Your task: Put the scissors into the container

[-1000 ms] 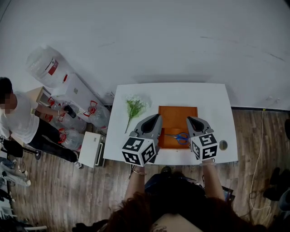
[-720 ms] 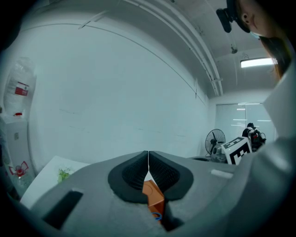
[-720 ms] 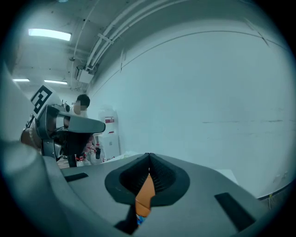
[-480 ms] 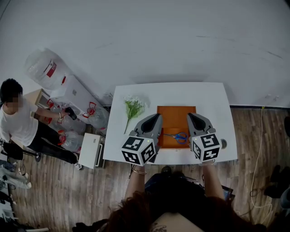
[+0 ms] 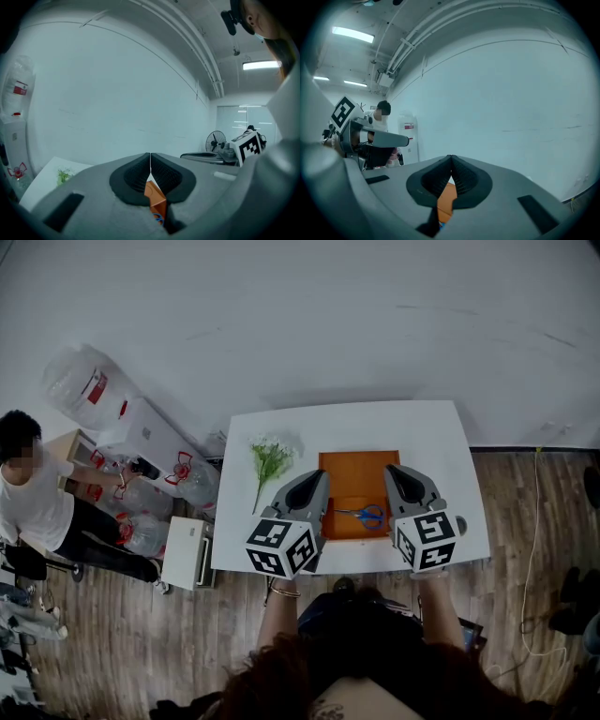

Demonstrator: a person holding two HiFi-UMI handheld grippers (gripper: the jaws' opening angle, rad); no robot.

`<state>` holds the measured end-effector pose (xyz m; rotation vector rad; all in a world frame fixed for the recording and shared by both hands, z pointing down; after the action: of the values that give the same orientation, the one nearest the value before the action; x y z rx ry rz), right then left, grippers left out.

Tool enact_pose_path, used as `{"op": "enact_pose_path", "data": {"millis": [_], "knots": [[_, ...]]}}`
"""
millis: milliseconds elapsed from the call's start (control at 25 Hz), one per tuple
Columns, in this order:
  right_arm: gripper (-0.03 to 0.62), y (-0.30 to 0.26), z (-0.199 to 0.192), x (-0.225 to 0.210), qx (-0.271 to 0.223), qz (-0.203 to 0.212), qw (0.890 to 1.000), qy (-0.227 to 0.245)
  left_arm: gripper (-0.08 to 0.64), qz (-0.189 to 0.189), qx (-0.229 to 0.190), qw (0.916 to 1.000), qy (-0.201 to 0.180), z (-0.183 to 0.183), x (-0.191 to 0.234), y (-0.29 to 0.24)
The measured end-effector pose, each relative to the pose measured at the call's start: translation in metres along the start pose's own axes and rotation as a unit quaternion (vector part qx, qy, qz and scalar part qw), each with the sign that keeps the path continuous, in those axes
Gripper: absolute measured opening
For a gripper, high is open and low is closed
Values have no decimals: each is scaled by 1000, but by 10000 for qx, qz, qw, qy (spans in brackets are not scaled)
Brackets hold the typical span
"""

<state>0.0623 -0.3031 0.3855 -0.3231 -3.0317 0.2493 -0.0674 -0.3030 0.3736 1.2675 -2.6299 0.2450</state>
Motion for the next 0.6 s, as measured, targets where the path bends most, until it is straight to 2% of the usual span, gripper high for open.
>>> {"op": "enact_pose_path", "data": {"millis": [600], "knots": [[-3,9,-3,-4,-3,-64,10000,7,18,-148,103,9998,4,-7,-13,-5]]}}
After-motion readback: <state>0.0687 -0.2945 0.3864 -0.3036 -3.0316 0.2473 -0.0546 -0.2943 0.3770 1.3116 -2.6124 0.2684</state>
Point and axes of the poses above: the fingertips, and each gripper's own axes: y backward along the fingers, x to its left, z out of its top, the point moved 1 cm from there along y, backward along the fingers, and after that the axes turned 14 degrees about -z, right-handed, at the moved point
